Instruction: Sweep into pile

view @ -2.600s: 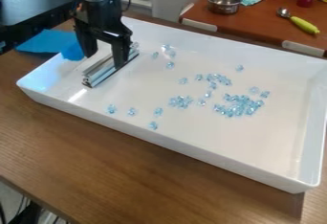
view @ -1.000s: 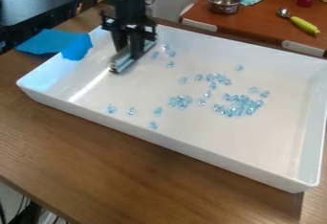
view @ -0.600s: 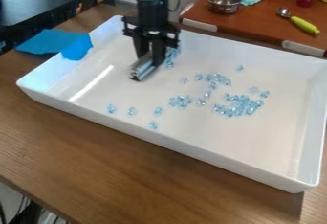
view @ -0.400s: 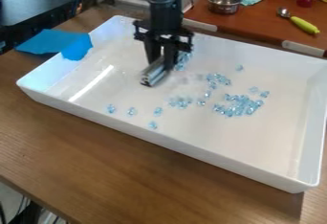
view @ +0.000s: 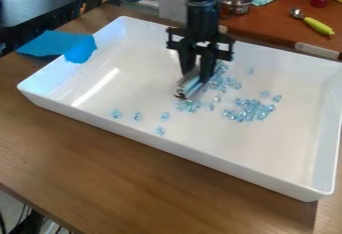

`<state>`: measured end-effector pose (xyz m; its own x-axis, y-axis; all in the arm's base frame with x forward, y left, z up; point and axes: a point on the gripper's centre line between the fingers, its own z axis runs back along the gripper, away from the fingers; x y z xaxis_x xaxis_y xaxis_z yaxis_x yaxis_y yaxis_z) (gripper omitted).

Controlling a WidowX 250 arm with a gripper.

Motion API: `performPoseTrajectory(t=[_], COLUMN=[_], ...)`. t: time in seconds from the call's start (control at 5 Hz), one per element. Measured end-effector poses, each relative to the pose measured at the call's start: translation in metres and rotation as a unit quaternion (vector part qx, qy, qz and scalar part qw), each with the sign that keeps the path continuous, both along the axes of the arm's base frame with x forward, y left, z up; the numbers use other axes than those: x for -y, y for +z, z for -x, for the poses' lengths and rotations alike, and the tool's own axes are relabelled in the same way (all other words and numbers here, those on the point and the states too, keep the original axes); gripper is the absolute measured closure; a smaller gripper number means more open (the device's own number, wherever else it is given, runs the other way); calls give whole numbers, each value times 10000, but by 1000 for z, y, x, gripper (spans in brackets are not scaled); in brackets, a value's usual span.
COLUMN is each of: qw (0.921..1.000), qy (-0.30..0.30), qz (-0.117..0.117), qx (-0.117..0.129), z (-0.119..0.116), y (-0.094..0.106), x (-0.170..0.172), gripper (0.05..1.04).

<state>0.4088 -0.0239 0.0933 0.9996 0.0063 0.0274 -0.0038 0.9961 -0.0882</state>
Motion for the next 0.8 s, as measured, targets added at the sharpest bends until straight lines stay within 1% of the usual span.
performPoseTrajectory(t=[0.2,0.4,0.6,0.8], qw=[10000,9998,9997,9997], qy=[69,42,-21,-22], qz=[8,-15,17,98], qx=[19,173,242,211], z=[-3,-12,-17,-16], y=[-1,-2,-2,-1], x=[13,39,66,86], gripper=[719,719,719,719])
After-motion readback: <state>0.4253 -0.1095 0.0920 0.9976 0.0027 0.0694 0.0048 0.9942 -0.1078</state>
